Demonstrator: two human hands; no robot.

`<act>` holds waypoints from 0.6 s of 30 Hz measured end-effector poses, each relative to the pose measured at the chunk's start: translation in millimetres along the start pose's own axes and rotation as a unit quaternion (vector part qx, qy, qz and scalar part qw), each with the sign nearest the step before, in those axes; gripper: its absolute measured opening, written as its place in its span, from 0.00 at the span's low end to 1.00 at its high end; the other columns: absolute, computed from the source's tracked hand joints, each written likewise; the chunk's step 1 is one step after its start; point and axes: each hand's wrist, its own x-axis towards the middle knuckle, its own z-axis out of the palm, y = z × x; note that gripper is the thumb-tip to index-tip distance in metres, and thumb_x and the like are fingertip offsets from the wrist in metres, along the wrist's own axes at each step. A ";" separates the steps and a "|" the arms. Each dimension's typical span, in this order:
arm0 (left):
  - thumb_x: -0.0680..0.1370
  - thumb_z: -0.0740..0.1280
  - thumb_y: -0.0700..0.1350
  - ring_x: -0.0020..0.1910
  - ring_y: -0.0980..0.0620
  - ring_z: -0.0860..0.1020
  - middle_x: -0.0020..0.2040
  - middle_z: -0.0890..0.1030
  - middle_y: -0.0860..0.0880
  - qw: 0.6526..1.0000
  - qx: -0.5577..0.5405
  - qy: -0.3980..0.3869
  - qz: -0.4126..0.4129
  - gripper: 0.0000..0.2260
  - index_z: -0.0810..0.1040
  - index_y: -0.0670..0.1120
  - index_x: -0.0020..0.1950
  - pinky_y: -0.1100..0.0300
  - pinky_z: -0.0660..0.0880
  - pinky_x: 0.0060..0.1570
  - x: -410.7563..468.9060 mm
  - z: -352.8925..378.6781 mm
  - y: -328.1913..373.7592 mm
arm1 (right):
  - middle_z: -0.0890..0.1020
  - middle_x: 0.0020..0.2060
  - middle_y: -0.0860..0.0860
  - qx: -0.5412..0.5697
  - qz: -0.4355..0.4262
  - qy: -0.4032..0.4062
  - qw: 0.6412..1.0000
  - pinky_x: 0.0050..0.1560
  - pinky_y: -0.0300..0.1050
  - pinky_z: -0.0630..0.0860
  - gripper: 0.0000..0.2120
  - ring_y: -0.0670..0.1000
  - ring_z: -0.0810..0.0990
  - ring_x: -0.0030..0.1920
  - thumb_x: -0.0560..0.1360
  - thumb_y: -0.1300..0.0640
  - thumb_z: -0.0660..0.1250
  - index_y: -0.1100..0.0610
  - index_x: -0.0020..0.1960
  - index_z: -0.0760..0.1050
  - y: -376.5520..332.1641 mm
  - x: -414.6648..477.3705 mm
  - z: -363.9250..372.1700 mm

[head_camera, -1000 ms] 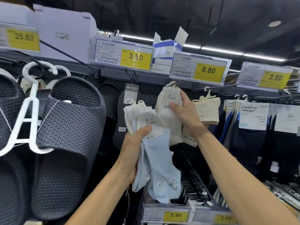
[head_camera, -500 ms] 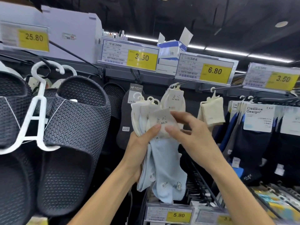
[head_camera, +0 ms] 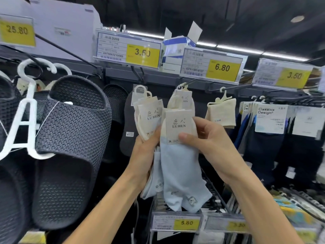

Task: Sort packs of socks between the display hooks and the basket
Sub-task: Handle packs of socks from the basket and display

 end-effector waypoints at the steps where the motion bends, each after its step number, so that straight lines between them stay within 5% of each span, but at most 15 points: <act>1: 0.73 0.73 0.57 0.57 0.42 0.83 0.58 0.85 0.42 1.000 0.008 0.005 0.003 0.16 0.85 0.51 0.57 0.52 0.81 0.51 0.0 0.5 0.0 | 0.87 0.52 0.47 0.003 0.002 -0.003 1.000 0.51 0.40 0.81 0.14 0.48 0.85 0.53 0.75 0.61 0.72 0.53 0.60 0.81 -0.5 -0.5 2.2; 6: 0.75 0.70 0.60 0.57 0.43 0.84 0.57 0.85 0.42 0.998 0.052 0.027 -0.008 0.17 0.85 0.51 0.58 0.52 0.80 0.52 2.9 -3.0 0.4 | 0.86 0.52 0.47 0.005 -0.006 0.040 0.999 0.53 0.42 0.80 0.10 0.47 0.83 0.55 0.79 0.60 0.68 0.51 0.59 0.79 3.0 5.4 7.7; 12: 0.75 0.69 0.60 0.52 0.43 0.85 0.53 0.86 0.42 0.995 0.069 0.069 -0.021 0.18 0.85 0.50 0.55 0.53 0.82 0.44 2.7 -8.9 2.5 | 0.86 0.50 0.49 0.067 0.044 0.203 0.976 0.55 0.53 0.80 0.09 0.53 0.84 0.54 0.79 0.60 0.65 0.49 0.55 0.80 19.5 46.4 -9.1; 18: 0.78 0.68 0.55 0.51 0.41 0.86 0.52 0.86 0.41 0.994 0.084 0.072 -0.023 0.13 0.86 0.48 0.52 0.49 0.83 0.47 4.2 -9.8 1.8 | 0.83 0.58 0.53 -0.010 0.023 0.177 0.984 0.63 0.58 0.77 0.16 0.54 0.81 0.60 0.80 0.63 0.64 0.56 0.66 0.75 25.6 90.1 -16.0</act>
